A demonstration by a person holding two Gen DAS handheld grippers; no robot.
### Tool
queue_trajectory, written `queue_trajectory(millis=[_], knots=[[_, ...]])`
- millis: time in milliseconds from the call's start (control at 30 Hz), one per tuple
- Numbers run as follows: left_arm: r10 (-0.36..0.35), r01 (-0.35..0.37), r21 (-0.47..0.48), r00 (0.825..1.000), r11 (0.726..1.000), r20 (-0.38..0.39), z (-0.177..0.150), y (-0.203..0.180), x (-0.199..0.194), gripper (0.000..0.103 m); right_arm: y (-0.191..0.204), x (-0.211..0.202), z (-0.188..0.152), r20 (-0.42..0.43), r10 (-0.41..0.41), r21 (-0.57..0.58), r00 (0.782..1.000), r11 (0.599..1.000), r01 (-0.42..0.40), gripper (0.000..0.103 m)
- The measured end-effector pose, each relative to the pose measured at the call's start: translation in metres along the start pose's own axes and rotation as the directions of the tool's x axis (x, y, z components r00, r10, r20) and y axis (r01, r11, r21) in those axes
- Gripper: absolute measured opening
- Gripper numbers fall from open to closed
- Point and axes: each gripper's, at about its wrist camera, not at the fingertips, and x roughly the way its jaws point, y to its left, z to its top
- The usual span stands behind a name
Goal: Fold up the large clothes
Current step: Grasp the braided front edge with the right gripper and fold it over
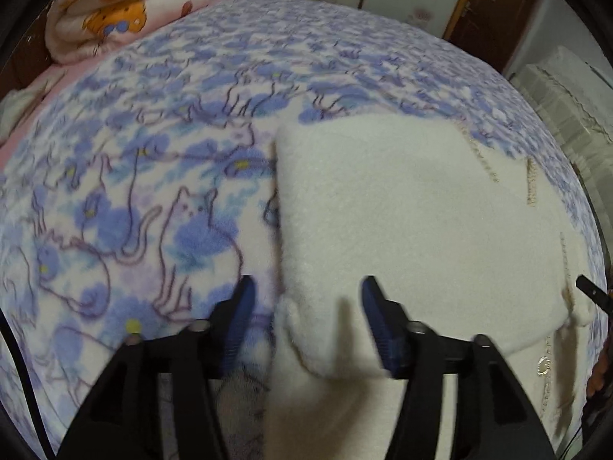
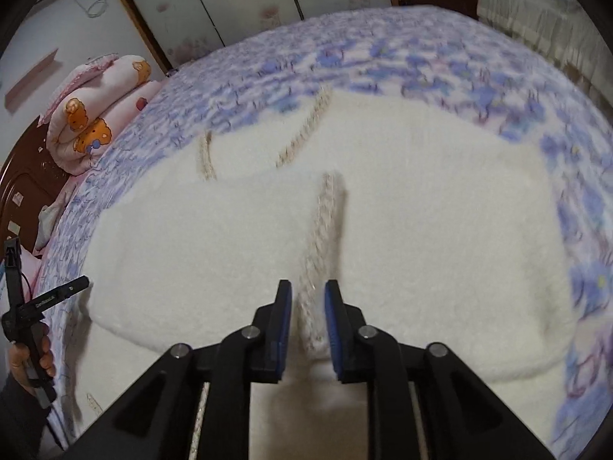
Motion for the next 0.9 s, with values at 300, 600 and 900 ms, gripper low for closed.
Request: queue_trajectory(millis=[300, 600, 900], knots=[[0.034, -0.037, -0.061, 0.998, 0.997, -0.051, 0.058, -0.001, 0.043, 0.078, -0.007, 0.051, 0.043, -0.047, -0.033, 0.058, 0.998, 0.998, 0.035, 0.048], [0.074, -0.077, -0.087, 0.996, 0.993, -0.042, 0.07, 0.006, 0.081, 0.026, 0.002, 0.076, 0.042, -0.031, -0.124, -0.045, 0.992, 0.991, 0.123, 0.014], [0.136, -0.134, -0.026, 0.986, 0.991, 0.099, 0.064, -0.021, 0.03, 0.051, 0.021, 0.03, 0.039, 0.091, -0.235, -0.052, 0.968, 0.969, 0.24, 0.027]])
